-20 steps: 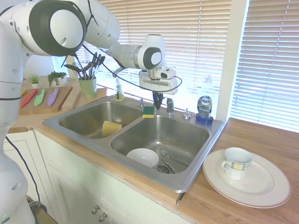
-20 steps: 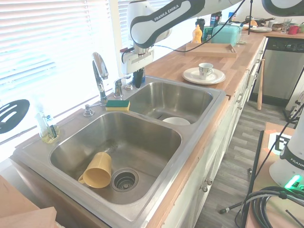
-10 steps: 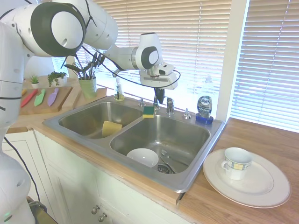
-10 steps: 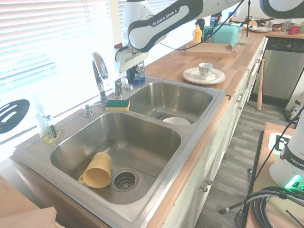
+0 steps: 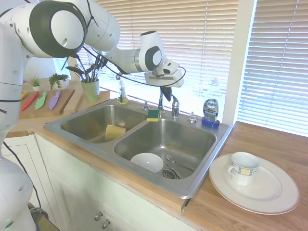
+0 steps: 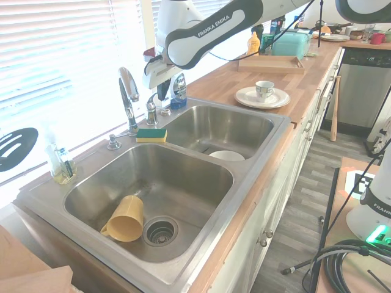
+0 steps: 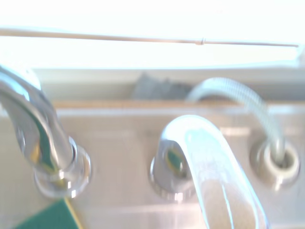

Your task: Turn on the faucet

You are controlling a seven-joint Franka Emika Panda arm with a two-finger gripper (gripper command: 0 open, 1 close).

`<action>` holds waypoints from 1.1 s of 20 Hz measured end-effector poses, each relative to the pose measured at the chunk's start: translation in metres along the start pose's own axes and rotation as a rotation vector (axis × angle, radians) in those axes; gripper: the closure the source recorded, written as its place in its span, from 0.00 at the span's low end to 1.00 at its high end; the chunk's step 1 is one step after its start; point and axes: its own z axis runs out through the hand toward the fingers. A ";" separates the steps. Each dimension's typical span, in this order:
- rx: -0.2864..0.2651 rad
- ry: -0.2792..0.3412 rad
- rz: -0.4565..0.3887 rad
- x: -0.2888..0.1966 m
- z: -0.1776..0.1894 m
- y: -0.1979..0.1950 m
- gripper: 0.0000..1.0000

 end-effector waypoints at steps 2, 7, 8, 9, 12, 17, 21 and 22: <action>0.018 0.019 -0.005 0.001 -0.006 -0.003 1.00; 0.030 0.063 -0.017 -0.002 -0.021 -0.007 1.00; 0.031 0.068 -0.018 -0.003 -0.023 -0.007 1.00; 0.031 0.070 -0.019 -0.003 -0.025 -0.008 1.00; 0.026 0.067 -0.019 -0.004 -0.023 -0.006 1.00; -0.063 -0.062 -0.002 -0.016 -0.003 0.010 1.00; -0.183 -0.239 0.004 -0.027 0.018 0.032 1.00; -0.216 -0.271 0.011 -0.029 0.023 0.038 1.00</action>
